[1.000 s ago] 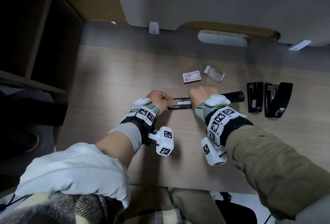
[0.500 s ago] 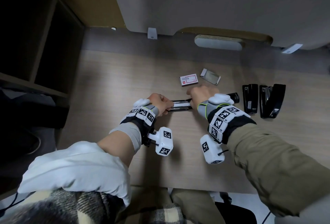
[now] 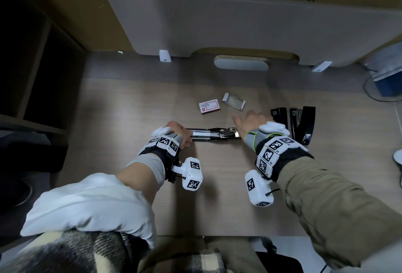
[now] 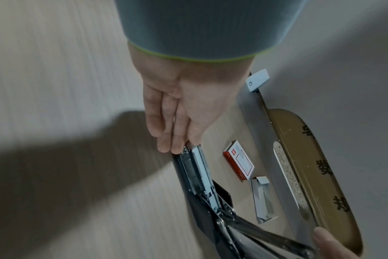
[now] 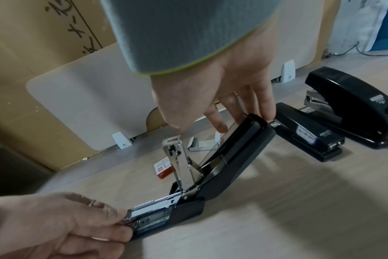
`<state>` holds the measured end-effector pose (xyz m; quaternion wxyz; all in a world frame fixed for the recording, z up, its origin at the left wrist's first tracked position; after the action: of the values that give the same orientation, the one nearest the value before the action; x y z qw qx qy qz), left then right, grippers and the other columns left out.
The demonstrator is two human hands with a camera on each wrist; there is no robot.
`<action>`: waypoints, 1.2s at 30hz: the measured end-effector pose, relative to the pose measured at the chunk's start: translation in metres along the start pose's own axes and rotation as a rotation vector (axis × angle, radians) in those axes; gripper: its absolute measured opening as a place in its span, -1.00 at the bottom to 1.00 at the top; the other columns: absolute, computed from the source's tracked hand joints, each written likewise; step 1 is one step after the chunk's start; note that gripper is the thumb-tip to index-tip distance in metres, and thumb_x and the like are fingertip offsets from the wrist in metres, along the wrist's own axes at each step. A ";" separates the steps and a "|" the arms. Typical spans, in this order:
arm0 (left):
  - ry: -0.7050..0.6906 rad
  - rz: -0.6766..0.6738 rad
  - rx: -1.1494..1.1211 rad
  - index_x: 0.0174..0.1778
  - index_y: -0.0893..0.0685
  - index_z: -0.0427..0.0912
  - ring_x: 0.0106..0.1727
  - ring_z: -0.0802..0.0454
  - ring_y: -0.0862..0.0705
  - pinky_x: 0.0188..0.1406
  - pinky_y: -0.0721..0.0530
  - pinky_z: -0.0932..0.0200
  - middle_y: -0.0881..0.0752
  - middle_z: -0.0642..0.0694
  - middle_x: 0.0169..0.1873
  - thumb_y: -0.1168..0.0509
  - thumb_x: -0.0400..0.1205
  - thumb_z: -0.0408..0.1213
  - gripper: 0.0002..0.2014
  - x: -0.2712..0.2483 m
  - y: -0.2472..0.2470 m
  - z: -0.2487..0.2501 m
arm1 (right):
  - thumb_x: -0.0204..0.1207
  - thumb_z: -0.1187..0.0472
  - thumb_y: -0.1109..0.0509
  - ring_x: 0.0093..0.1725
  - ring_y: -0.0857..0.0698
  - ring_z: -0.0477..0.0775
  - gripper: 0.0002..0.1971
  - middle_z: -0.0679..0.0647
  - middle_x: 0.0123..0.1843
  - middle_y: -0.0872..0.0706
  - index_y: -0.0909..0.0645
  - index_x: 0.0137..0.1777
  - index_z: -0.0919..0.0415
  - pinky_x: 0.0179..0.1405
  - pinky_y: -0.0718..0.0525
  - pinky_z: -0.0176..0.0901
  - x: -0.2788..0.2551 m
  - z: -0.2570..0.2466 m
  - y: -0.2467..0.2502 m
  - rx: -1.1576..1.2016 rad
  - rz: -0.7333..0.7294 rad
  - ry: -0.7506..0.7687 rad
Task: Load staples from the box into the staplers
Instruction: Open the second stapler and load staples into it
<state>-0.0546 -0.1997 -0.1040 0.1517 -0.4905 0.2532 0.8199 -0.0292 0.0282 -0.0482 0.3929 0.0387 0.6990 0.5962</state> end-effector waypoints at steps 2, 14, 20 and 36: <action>0.007 -0.016 -0.024 -0.14 -0.62 -0.24 -0.42 0.01 -0.67 -0.51 -0.54 0.21 -0.65 -0.06 -0.50 -0.24 0.75 -0.28 -0.82 -0.001 -0.002 0.003 | 0.60 -0.29 -0.05 -0.08 -0.58 0.25 -0.43 0.24 -0.04 -0.56 -0.50 0.14 0.26 -0.03 -0.51 -0.01 -0.002 0.004 0.005 0.030 -0.046 -0.011; 0.042 0.031 -0.368 -0.06 -0.74 -0.38 -0.17 -0.23 -0.68 -0.12 -0.64 0.06 -0.77 -0.34 -0.15 -0.04 0.73 0.10 -0.41 -0.006 -0.017 -0.005 | 0.56 -0.06 -0.27 -0.12 -0.68 0.27 -0.60 0.21 -0.21 -0.74 -0.73 -0.11 0.30 -0.27 -0.55 -0.14 -0.009 -0.025 0.025 0.095 -0.122 0.297; 0.014 0.005 -0.392 0.16 -0.70 -0.24 0.05 -0.23 -0.76 0.08 -0.74 -0.09 -0.76 -0.19 -0.04 -0.28 0.47 0.43 -0.26 0.001 0.000 -0.015 | 0.57 -0.08 -0.26 -0.06 -0.73 0.23 -0.67 0.13 -0.12 -0.78 -0.71 -0.11 0.17 -0.19 -0.57 -0.14 -0.014 -0.047 0.003 0.073 -0.214 0.435; -0.199 -0.005 -0.037 0.05 -0.67 -0.22 -0.23 -0.09 -0.79 0.02 -0.78 -0.07 -0.85 -0.24 -0.31 -0.52 0.05 0.36 -0.17 0.034 -0.001 -0.014 | 0.40 0.00 -0.55 0.17 -0.69 0.16 -0.60 0.01 0.19 -0.74 -0.61 0.24 -0.06 -0.05 -0.50 -0.18 -0.006 -0.068 -0.035 -0.106 -0.243 0.511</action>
<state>-0.0595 -0.2068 -0.1396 0.1691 -0.4101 0.2204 0.8687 -0.0512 -0.0400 -0.0769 0.2741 -0.2177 0.7428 0.5708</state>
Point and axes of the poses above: each hand's wrist, its own x-axis towards the middle knuckle, its own y-axis out of the back of the hand, z = x × y, the point moved 6 cm from there along x, towards the middle knuckle
